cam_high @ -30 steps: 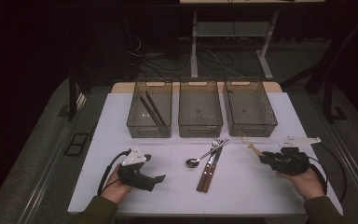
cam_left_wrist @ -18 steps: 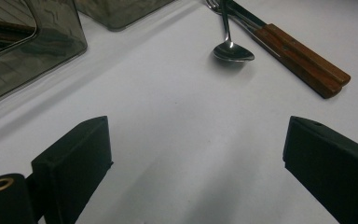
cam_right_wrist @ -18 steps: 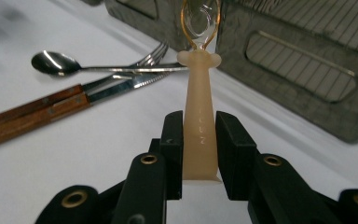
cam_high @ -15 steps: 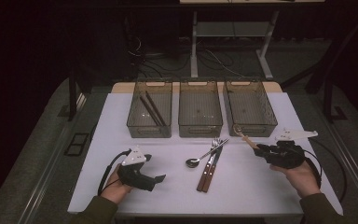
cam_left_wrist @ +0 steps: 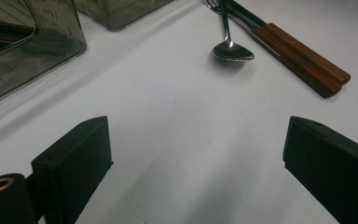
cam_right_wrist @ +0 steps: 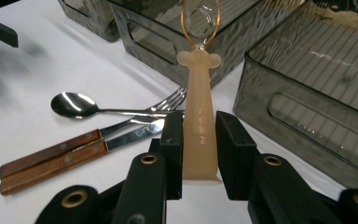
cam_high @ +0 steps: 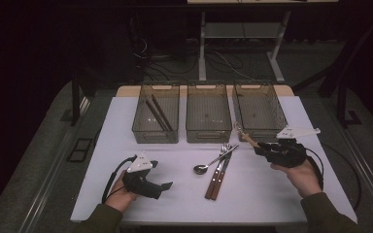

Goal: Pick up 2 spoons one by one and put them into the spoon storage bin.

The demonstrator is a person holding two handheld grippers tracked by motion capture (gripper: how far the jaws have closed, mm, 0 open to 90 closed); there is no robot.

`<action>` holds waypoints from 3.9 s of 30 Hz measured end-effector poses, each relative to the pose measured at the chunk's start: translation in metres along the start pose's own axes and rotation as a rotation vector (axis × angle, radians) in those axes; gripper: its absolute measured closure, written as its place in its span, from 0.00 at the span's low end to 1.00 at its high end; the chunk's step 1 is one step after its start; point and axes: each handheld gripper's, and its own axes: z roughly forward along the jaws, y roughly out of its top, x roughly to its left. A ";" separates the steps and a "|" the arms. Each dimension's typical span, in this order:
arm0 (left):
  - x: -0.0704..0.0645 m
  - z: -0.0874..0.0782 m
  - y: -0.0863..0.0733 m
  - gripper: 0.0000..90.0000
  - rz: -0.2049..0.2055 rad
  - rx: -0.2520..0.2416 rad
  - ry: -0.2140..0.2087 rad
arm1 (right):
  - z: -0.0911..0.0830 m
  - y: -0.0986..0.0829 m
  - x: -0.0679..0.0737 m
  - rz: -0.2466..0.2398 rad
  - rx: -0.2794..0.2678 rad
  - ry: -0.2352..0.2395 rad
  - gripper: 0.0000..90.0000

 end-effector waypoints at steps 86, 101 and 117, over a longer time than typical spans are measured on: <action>-0.002 -0.001 0.001 0.07 -0.005 -0.018 -0.010 | 0.115 0.080 0.001 0.089 -0.054 -0.023 0.57; -0.002 -0.001 0.001 0.07 -0.006 -0.016 -0.008 | 0.075 0.053 0.000 0.131 -0.096 0.050 0.36; -0.001 -0.002 0.001 0.06 -0.007 -0.013 0.001 | 0.044 0.009 0.013 0.076 -0.107 0.009 0.15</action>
